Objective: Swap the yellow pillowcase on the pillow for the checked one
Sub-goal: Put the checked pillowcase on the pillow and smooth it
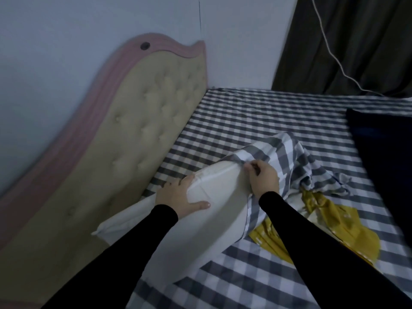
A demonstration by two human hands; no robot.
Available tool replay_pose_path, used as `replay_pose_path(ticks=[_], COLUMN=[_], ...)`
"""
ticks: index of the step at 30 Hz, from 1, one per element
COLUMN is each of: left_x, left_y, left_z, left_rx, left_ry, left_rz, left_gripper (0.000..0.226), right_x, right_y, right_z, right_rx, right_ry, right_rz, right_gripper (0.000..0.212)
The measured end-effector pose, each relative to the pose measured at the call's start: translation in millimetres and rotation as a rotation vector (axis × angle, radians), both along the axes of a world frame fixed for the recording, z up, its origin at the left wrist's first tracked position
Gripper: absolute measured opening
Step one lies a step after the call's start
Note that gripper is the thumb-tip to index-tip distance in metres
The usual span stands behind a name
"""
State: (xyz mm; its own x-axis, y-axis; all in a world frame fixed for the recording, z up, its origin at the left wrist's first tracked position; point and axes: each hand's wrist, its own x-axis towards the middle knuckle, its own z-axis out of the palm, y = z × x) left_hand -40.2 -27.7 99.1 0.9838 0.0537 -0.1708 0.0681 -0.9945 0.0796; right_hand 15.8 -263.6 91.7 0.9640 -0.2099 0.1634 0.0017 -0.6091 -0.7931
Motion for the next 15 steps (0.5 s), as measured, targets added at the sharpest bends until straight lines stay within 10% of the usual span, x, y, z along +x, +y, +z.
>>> replay_pose_path(ticks=[8, 15], left_x=[4.4, -17.6], left_y=[14.4, 65.2], left_z=[2.9, 17.2], left_rx=[-0.475, -0.323], left_ry=[-0.039, 0.053], left_rz=[0.079, 0.064], left_gripper=[0.085, 0.104], right_x=[-40.1, -41.6], right_y=[98.5, 61.1], right_z=[23.0, -10.8], right_rx=[-0.069, -0.101], right_ry=[0.097, 0.020], right_rz=[0.536, 0.341], right_gripper=[0.013, 0.048])
